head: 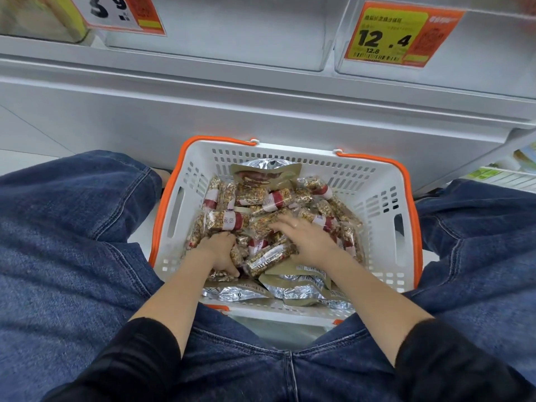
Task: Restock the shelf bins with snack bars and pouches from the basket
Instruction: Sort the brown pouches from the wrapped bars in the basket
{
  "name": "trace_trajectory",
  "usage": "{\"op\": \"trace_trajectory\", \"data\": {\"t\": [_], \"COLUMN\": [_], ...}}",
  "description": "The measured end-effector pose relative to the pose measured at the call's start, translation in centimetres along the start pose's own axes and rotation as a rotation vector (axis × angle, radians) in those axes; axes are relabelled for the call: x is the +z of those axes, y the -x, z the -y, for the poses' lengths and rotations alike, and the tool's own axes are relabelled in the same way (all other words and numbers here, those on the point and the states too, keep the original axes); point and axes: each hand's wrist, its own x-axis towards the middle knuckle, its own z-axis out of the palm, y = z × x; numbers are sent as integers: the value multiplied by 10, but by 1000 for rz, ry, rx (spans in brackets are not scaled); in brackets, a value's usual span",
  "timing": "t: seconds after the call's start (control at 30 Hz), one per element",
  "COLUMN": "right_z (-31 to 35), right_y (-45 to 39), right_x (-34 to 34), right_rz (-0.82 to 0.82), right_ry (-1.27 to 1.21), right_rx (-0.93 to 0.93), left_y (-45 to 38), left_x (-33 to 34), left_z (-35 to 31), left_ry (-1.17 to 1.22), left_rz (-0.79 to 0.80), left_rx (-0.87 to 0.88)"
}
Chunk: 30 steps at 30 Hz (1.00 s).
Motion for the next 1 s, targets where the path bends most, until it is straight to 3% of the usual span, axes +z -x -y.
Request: {"op": "trace_trajectory", "data": {"t": [0.07, 0.17, 0.27, 0.4, 0.57, 0.83, 1.0], "right_z": [9, 20, 29, 32, 38, 37, 30], "right_y": [-12, -29, -38, -43, -53, -75, -62], "right_x": [4, 6, 15, 22, 27, 6, 13], "right_rz": [149, 218, 253, 199, 169, 251, 145], "right_ry": [139, 232, 212, 109, -16, -71, -137], "right_rx": [-38, 44, 125, 143, 68, 40, 79], "left_y": [-1, -1, -3, -11, -15, -20, -19], "left_x": [-3, -12, -14, -11, -3, -10, -13], "left_z": [5, 16, 18, 21, 17, 14, 13], "left_ry": [70, 12, -175, -198, 109, 338, 596], "left_rz": [117, 225, 191, 157, 129, 218, 153], "left_rx": [-6, 1, 28, 65, 72, -33, -56]}}
